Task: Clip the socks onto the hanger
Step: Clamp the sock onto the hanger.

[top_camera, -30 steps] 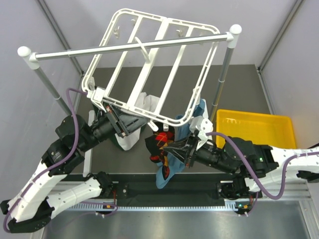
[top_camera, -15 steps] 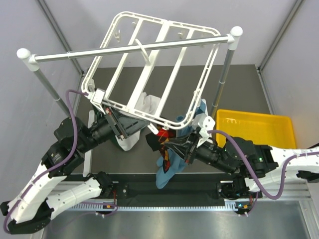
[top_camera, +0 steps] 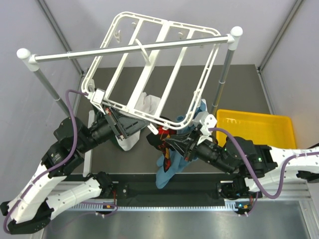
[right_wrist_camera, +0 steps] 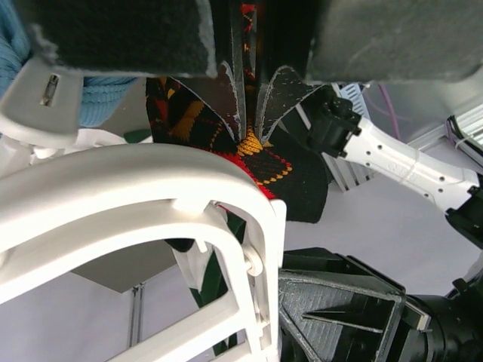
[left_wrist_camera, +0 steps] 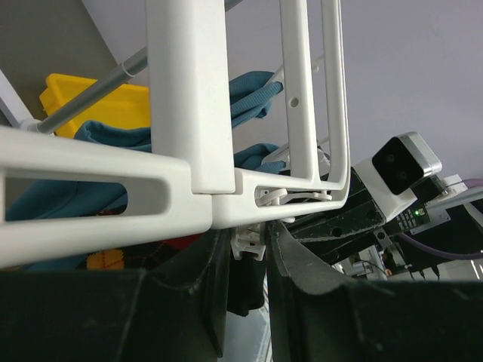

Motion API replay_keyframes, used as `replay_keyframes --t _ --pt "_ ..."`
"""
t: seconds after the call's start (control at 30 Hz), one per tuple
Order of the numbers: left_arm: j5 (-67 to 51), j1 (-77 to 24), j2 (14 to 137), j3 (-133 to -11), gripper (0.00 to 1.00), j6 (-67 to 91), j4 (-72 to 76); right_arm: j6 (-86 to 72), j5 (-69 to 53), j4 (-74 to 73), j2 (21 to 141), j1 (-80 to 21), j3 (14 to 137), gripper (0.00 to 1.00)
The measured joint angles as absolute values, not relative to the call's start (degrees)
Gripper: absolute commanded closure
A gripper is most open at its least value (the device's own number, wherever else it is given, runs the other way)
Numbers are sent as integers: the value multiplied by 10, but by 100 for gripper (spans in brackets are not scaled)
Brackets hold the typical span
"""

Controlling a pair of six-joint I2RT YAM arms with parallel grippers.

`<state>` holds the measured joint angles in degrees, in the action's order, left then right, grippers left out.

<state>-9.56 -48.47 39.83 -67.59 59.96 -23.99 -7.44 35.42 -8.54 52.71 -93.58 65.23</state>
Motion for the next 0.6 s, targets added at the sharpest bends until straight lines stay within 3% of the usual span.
replay_keyframes --t 0.6 --pt "-95 -485 396 -676 100 600 -240 -70 392 -82 531 -936 645 100"
